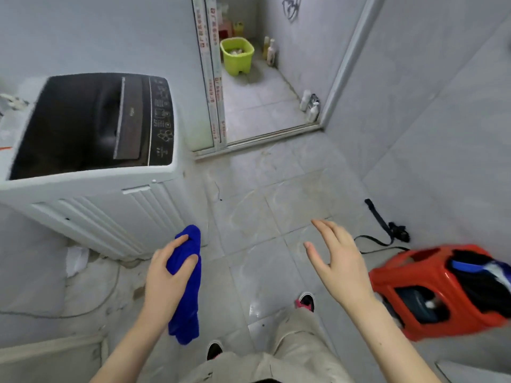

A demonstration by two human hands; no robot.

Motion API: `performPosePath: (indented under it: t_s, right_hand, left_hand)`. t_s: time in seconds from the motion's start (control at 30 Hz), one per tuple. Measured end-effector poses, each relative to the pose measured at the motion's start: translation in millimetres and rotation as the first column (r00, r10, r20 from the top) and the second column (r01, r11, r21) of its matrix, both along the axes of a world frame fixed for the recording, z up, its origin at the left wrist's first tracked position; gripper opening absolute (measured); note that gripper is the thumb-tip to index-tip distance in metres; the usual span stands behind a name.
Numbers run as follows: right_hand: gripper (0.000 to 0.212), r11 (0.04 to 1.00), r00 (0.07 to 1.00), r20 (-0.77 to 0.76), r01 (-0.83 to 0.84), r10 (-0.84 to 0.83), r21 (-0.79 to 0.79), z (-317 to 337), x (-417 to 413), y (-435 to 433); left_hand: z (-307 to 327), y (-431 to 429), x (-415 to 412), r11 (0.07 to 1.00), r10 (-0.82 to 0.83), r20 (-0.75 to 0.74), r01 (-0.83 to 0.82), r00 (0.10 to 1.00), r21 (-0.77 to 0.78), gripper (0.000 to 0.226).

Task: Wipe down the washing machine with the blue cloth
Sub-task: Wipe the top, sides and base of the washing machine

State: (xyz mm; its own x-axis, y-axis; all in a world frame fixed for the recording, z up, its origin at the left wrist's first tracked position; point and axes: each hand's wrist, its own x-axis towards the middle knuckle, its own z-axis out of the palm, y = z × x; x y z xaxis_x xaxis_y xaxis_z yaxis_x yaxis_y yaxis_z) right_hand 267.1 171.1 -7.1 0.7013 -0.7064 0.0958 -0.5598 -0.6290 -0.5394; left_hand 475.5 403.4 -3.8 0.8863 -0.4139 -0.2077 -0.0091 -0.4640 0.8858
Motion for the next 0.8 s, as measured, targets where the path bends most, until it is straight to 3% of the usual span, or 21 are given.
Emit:
performPosePath:
  t_s: [0.2, 0.4, 0.63, 0.8]
  right_hand:
    - [0.058, 0.998, 0.999, -0.009, 0.043, -0.044, -0.043, -17, -42, -117]
    - [0.058, 0.999, 0.999, -0.020, -0.025, 0.025, -0.035, -6, -67, -230]
    - [0.048, 0.976, 0.984, 0.066, -0.152, 0.164, -0.155, 0, -22, -348]
    - [0.052, 0.951, 0.962, -0.055, -0.274, 0.269, -0.145, -22, 40, -418]
  left_hand:
    - [2, -138, -14, 1.000, -0.007, 0.047, 0.008, 0.999, -0.018, 0.038]
    - [15, -272, -49, 0.992, 0.043, -0.051, -0.049, 0.998, -0.116, 0.035]
    - [31, -374, -40, 0.947, 0.162, -0.217, -0.213, 0.963, -0.239, 0.030]
    - [11, -421, 15, 0.895, 0.315, -0.260, -0.377, 0.913, -0.239, 0.030]
